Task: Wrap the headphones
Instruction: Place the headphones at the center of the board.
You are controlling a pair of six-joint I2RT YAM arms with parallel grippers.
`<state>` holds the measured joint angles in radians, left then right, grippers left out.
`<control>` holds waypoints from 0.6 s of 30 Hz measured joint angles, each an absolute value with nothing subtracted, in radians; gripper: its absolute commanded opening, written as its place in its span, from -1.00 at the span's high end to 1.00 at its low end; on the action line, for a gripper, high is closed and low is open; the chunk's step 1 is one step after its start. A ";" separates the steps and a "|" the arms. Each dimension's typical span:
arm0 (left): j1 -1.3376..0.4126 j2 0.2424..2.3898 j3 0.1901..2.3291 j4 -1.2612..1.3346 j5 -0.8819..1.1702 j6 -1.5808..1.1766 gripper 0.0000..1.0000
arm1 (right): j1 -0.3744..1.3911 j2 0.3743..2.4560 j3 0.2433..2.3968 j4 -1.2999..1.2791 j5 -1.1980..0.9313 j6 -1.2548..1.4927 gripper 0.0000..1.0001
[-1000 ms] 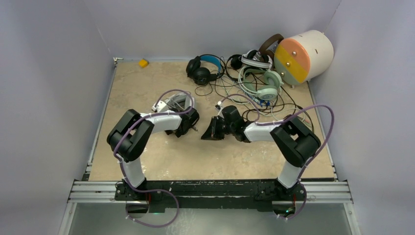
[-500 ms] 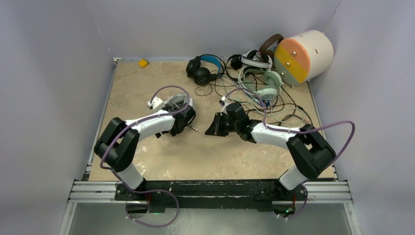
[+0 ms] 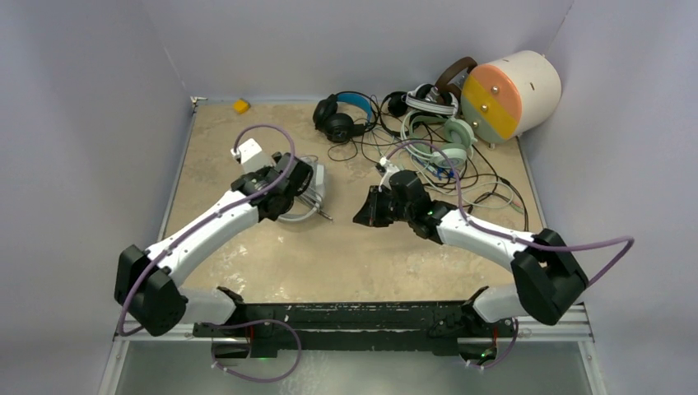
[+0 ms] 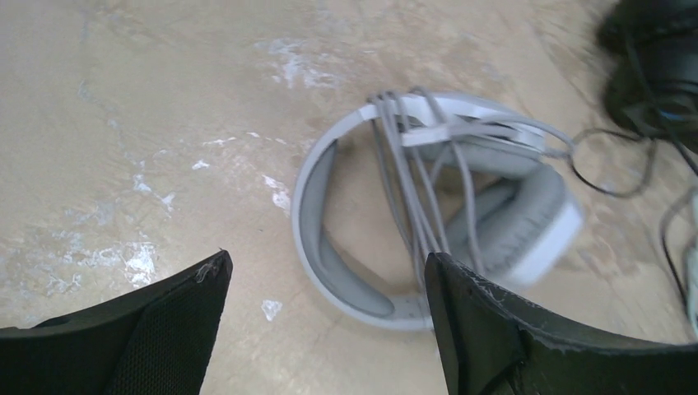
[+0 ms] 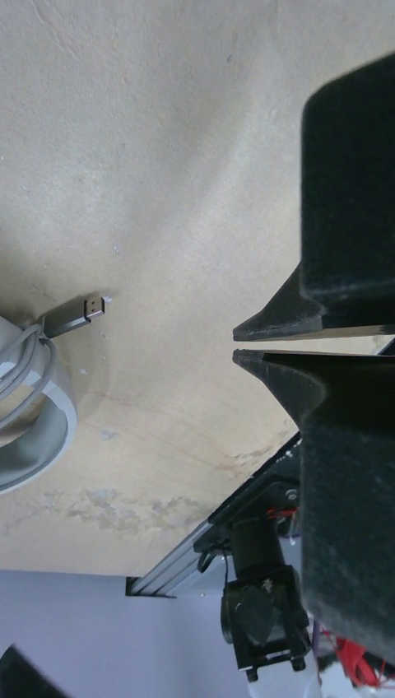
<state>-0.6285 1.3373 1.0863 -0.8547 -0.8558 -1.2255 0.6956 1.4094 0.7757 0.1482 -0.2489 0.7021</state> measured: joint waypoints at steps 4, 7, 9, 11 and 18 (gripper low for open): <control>-0.628 1.280 1.162 -0.852 -0.751 -1.071 -0.73 | 0.696 1.332 0.776 0.069 -0.221 0.643 0.70; -0.628 1.232 1.192 -0.816 -0.623 -0.925 -0.70 | 0.696 1.246 0.776 -0.002 -0.168 0.587 0.64; -0.628 1.194 1.190 -0.773 -0.503 -0.836 -0.42 | 0.696 1.196 0.776 -0.038 -0.137 0.551 0.64; -0.627 1.142 1.159 -0.678 -0.332 -0.744 -0.34 | 0.696 1.150 0.784 -0.081 -0.089 0.509 0.64; -0.629 1.226 1.081 -0.414 0.056 -0.605 0.85 | 0.696 1.080 0.791 -0.171 0.049 0.427 0.68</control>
